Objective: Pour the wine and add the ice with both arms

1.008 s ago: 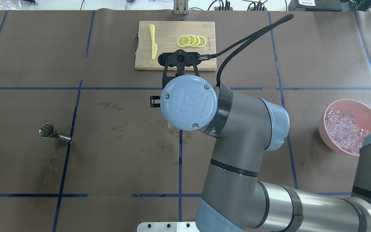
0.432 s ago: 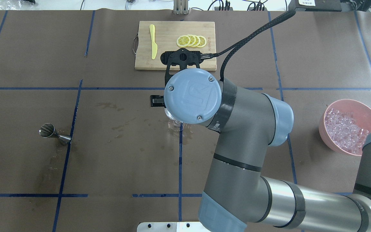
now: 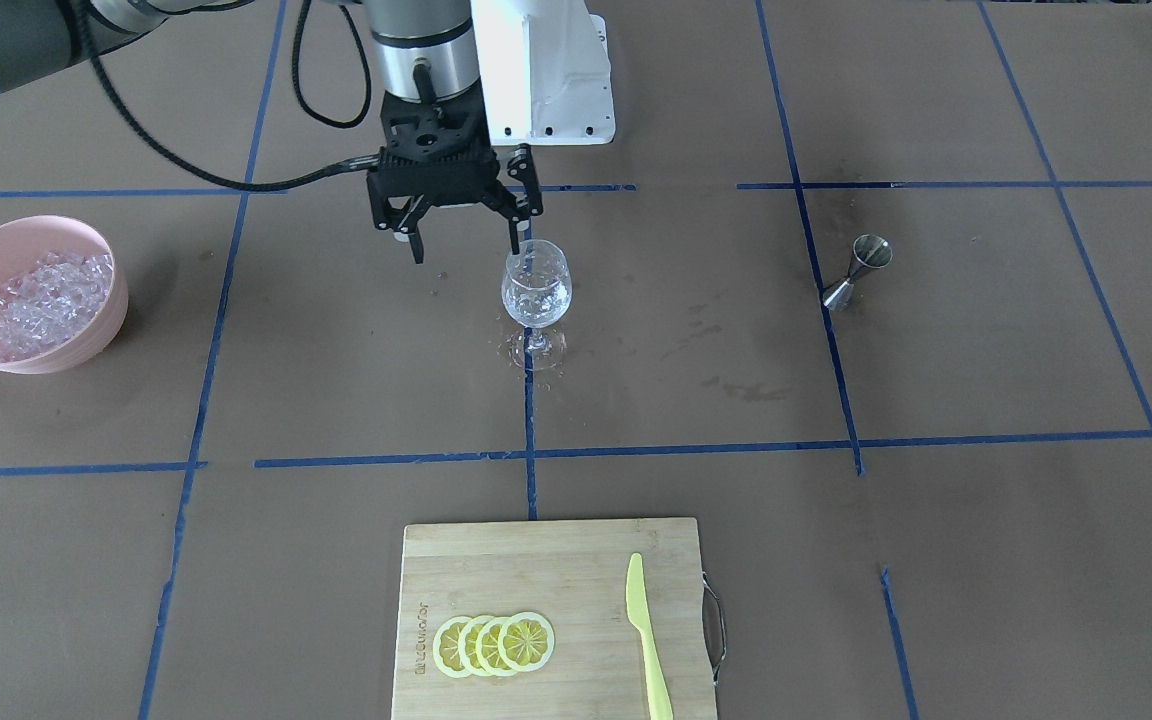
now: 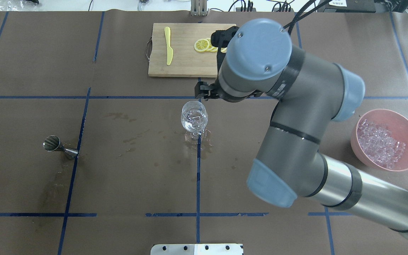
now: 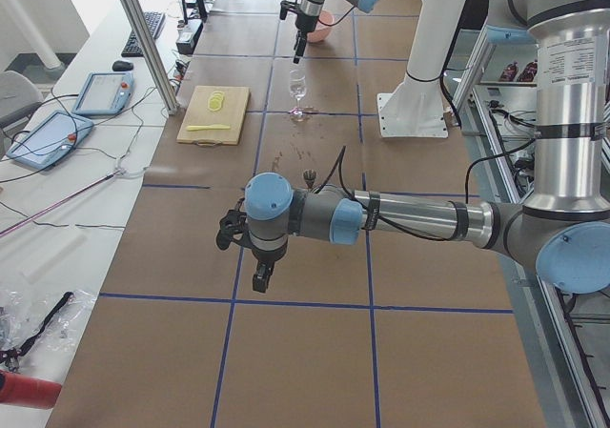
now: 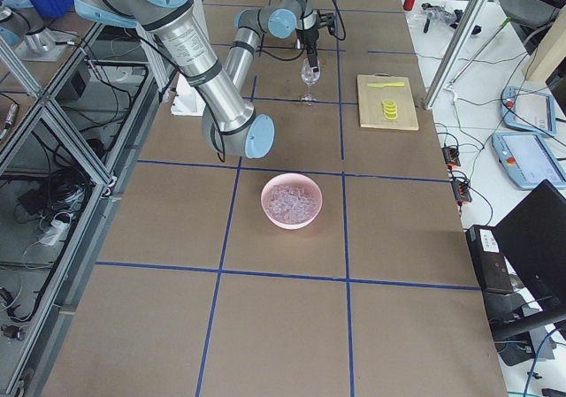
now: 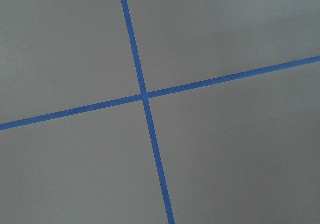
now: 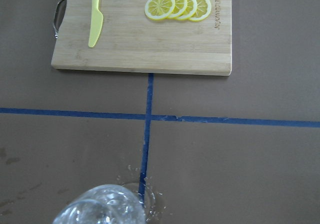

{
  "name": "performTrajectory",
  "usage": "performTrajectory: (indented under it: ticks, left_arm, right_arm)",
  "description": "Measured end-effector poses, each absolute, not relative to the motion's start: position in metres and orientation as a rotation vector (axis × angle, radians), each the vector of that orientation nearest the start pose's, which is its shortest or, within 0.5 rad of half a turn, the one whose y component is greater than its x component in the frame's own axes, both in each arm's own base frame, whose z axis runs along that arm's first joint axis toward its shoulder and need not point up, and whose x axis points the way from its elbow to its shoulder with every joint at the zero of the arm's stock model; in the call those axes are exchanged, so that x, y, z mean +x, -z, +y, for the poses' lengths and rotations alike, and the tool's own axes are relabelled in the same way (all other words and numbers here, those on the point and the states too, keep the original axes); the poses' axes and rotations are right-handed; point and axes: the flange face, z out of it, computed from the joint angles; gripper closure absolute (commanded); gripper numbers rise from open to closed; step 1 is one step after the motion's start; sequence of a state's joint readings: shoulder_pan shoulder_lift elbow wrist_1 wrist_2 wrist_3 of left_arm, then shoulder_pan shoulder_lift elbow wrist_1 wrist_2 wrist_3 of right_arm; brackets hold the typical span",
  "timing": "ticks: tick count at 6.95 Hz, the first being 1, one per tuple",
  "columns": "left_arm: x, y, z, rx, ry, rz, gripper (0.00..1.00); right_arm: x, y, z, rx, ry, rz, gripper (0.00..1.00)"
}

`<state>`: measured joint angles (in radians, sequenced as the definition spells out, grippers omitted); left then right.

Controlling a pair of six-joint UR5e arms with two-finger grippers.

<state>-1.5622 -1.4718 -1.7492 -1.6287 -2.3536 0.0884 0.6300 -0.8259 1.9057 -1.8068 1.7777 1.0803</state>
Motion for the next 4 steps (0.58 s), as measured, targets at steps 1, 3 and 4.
performTrajectory:
  ticks: [1, 3, 4]
  left_arm:
    - [-0.061, -0.621, -0.449, 0.141, -0.139, 0.751, 0.0]
    - [-0.063, -0.634, -0.434, 0.115, -0.128, 0.737, 0.0]
    - [-0.064, -0.636, -0.43, 0.112, -0.126, 0.736, 0.0]
  right_arm:
    - [-0.394, -0.152, -0.479, 0.268, 0.019, -0.788, 0.0]
    - [-0.308, -0.241, -0.523, 0.239, 0.172, -0.725, 0.0]
    - [-0.259, -0.29, -0.537, 0.222, 0.24, -0.698, 0.0]
